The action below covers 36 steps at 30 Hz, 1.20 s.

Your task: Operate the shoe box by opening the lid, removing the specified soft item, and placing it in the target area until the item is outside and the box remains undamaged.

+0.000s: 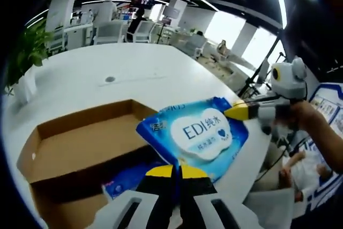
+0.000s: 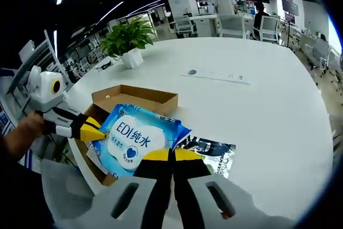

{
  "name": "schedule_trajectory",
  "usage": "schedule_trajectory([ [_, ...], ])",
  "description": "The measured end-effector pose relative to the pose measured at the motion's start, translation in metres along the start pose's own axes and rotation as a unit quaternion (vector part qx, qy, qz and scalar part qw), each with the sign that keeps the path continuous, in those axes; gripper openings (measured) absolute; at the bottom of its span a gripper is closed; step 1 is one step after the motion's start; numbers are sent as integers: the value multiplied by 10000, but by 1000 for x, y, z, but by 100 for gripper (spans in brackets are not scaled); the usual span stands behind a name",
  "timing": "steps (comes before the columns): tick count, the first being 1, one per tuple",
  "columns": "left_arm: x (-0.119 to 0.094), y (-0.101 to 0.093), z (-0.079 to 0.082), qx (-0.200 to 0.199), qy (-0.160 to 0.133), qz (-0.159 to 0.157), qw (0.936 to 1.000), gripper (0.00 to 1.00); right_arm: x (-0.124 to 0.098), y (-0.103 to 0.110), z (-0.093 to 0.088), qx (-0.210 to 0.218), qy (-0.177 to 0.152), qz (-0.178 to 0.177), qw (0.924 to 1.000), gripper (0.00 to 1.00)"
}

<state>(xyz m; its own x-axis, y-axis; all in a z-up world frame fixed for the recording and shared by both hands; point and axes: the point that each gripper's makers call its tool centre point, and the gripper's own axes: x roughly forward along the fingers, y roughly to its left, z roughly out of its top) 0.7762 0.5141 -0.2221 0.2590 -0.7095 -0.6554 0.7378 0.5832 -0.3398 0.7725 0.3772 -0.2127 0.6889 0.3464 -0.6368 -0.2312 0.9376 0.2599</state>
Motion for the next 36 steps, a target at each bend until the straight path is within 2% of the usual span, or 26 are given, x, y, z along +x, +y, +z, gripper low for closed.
schedule_trajectory([
  [9,18,-19,10,106,7,-110,9999,1,-12,-24,-9,101,22,-199,9997,0],
  [25,42,-46,25,254,-2,-273,9993,1,-23,-61,-10,324,-108,-448,9984,0],
  [32,58,-47,22,295,107,-265,9992,1,-19,-74,-18,360,-64,-513,9980,0],
  [36,64,-43,19,305,210,-233,9990,1,-14,-73,-26,353,4,-513,9981,0],
])
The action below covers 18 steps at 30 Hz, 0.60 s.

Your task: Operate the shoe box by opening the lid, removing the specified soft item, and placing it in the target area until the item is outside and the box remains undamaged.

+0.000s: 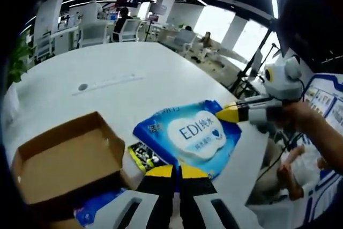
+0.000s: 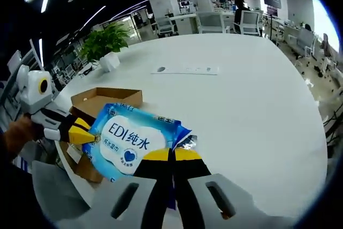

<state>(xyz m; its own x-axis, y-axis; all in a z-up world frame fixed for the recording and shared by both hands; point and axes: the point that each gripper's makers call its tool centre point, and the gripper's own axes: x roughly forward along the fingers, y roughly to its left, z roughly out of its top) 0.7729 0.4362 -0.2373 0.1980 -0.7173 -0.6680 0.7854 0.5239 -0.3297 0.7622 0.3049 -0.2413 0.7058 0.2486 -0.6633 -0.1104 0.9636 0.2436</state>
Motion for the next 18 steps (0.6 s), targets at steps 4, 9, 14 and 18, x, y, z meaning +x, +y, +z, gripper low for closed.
schedule_trajectory([
  [4,5,6,-4,19,101,51,9999,1,13,-2,-7,-2,78,17,10000,0],
  [9,13,15,-9,77,256,151,9995,1,32,-4,-14,-53,186,34,9998,0],
  [14,19,21,-13,206,395,241,9987,1,47,-8,-18,-86,285,25,9996,0],
  [18,25,24,-16,420,521,319,9972,1,58,-12,-22,-67,353,11,9994,0],
])
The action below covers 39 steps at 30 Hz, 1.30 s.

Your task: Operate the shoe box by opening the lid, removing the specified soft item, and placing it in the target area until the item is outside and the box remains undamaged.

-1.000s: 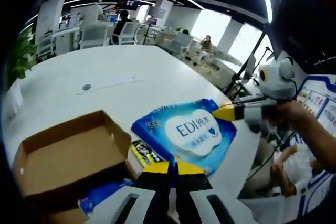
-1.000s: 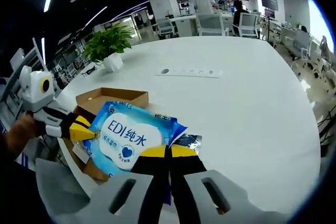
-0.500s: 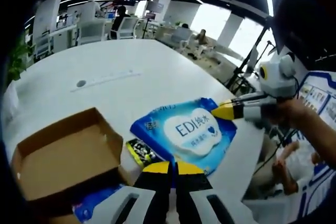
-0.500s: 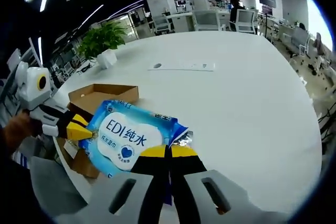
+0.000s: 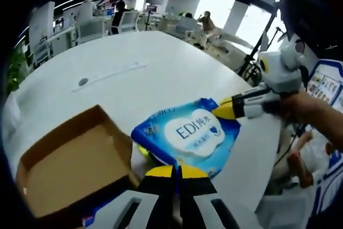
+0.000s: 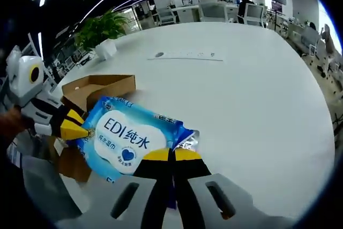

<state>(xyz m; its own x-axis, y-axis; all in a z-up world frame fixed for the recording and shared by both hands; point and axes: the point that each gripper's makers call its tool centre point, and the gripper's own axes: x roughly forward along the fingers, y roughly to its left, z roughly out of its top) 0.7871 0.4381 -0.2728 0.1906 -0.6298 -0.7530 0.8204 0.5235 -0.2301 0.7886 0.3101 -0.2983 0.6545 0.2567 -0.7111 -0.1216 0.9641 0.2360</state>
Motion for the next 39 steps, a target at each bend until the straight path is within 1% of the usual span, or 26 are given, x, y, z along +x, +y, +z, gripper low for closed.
schedule_trajectory([
  [7,8,3,1,272,139,112,9995,1,13,-7,-7,40,73,-70,9999,0],
  [8,10,3,1,333,166,128,9992,1,18,-10,-7,71,76,-86,9999,0],
  [12,15,3,2,538,256,182,9981,1,20,-11,-12,132,94,-142,9998,0],
  [14,16,3,2,595,287,198,9976,1,26,-15,-15,136,107,-173,9997,0],
  [16,17,3,1,687,324,227,9969,1,23,-13,-12,150,93,-211,9996,0],
  [22,19,3,-1,869,423,260,9950,1,23,-15,-13,177,49,-298,9994,0],
  [24,21,3,-3,997,507,284,9933,2,23,-15,-13,206,55,-311,9993,0],
  [27,21,0,-6,1110,520,275,9921,4,24,-16,-17,243,108,-374,9989,0],
  [28,20,0,-10,1192,601,271,9907,5,24,-15,-17,277,106,-376,9989,0],
  [29,19,1,-10,1297,581,299,9894,4,24,-15,-17,276,104,-378,9988,0],
  [30,17,6,-8,1526,551,418,9859,4,24,-16,-17,280,109,-388,9988,0],
  [31,16,2,-7,1541,501,340,9862,2,24,-15,-17,286,109,-383,9988,0],
  [32,14,-2,-4,1347,425,243,9897,2,24,-13,-13,444,38,-368,9983,0],
  [33,12,-3,-2,1283,382,229,9907,3,24,-16,-17,355,167,-426,9983,0],
  [35,7,-5,3,1295,315,179,9909,8,26,-16,-17,337,116,-440,9984,0],
  [39,-4,-9,3,1103,159,45,9938,9,26,-18,-18,399,101,-491,9979,0],
])
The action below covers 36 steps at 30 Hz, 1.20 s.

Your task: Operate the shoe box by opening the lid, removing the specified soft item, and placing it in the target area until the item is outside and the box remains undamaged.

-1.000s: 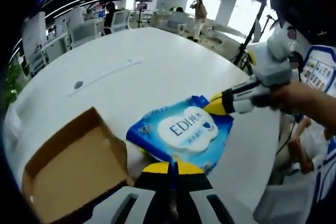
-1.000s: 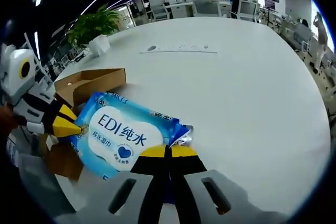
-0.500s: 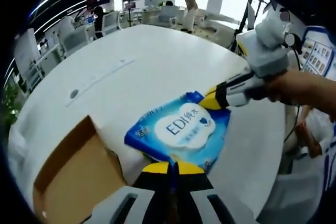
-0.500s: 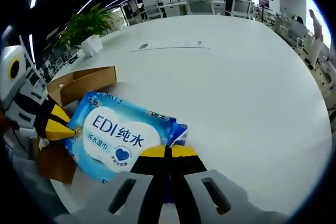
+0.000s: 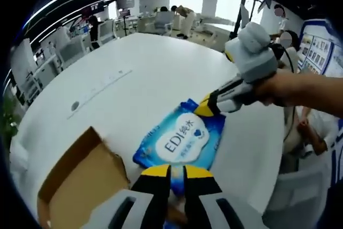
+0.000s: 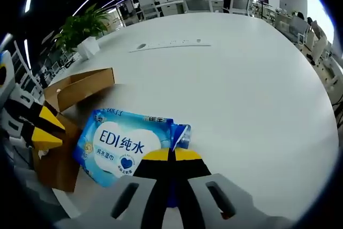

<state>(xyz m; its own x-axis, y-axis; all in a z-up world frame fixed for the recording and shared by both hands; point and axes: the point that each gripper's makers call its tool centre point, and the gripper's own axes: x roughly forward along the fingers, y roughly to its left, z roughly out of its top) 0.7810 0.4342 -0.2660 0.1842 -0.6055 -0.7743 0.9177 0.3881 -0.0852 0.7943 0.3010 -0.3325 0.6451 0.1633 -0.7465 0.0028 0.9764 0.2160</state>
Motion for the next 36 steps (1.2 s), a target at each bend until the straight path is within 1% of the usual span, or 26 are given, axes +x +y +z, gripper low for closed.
schedule_trajectory([
  [5,-10,-3,-1,-108,-104,-63,9999,11,1,-2,0,31,3,-42,10000,0],
  [7,-12,-3,-3,-127,-117,-80,9998,13,1,-2,1,16,-5,-68,10000,0],
  [11,-18,-2,-6,-169,-157,-80,9997,14,-2,2,-2,4,7,-92,10000,0],
  [15,-27,-2,-6,-244,-237,-112,9994,16,-4,3,-1,-34,-32,-77,10000,0],
  [19,-36,3,-6,-284,-303,-97,9991,17,-7,2,0,-77,-85,-89,9999,5],
  [22,-42,6,-6,-278,-360,-90,9989,20,-14,3,3,-80,-142,-71,9998,10],
  [24,-45,7,-8,-235,-372,-103,9990,22,-15,5,5,-135,-176,-54,9997,12],
  [29,-54,11,-13,-254,-420,-105,9987,24,-21,7,3,-387,-155,-21,9991,18],
  [32,-58,12,-15,-244,-460,-112,9986,26,-22,8,3,-578,-157,3,9982,20],
  [34,-60,11,-17,-182,-494,-188,9984,29,-26,9,3,-741,-175,-27,9971,21],
  [36,-63,10,-19,-123,-506,-235,9984,30,-28,11,2,-836,-158,11,9964,24],
])
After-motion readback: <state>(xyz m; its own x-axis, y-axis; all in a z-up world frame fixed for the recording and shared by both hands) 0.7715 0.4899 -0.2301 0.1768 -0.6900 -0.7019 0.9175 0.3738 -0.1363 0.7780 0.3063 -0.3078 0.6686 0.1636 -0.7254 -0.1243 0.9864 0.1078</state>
